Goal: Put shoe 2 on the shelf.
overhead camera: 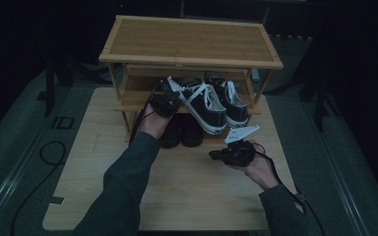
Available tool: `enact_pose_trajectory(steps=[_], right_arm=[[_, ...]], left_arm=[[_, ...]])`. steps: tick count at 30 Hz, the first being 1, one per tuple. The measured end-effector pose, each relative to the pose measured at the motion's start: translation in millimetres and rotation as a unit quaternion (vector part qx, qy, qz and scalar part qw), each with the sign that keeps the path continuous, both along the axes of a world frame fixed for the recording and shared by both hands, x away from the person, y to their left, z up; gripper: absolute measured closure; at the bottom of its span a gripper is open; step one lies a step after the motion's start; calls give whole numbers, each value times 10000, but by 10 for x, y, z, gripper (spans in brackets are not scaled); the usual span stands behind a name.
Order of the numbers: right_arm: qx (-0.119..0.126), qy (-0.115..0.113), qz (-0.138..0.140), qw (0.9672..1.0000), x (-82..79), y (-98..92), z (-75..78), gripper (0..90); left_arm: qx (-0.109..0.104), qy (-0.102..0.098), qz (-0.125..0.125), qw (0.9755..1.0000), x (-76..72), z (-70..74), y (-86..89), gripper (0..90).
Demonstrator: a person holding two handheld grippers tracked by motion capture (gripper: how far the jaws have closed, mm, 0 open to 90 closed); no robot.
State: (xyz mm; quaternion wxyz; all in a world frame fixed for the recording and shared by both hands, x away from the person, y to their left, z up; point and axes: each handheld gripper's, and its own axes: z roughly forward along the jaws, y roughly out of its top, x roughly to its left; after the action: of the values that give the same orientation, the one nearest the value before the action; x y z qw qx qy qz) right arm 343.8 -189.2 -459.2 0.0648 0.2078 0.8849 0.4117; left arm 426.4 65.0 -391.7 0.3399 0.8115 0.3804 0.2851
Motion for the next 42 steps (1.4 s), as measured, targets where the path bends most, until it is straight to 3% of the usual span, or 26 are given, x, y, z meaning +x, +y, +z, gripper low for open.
enact_pose_trajectory(steps=[8, 16, 23, 32, 42], right_arm=[[340, -189, 8, 9992, -40, -103, 128, 890], [690, -555, 84, 9960, -64, -84, 424, 894], [665, -714, 51, 9952, -34, -35, 541, 898], [678, -787, -14, 9946, -18, -42, 553, 900], [723, -765, 39, 9944, -2, -29, 540, 900]], left_arm=[[-107, 31, 147, 9998, 51, -12, 18, 900], [-126, 58, 167, 9998, 56, -12, 28, 900], [-111, 102, 147, 9998, 54, -22, 62, 900], [-112, 124, 148, 9998, 56, -23, 155, 900], [-104, 117, -116, 9998, 42, -33, 216, 900]])
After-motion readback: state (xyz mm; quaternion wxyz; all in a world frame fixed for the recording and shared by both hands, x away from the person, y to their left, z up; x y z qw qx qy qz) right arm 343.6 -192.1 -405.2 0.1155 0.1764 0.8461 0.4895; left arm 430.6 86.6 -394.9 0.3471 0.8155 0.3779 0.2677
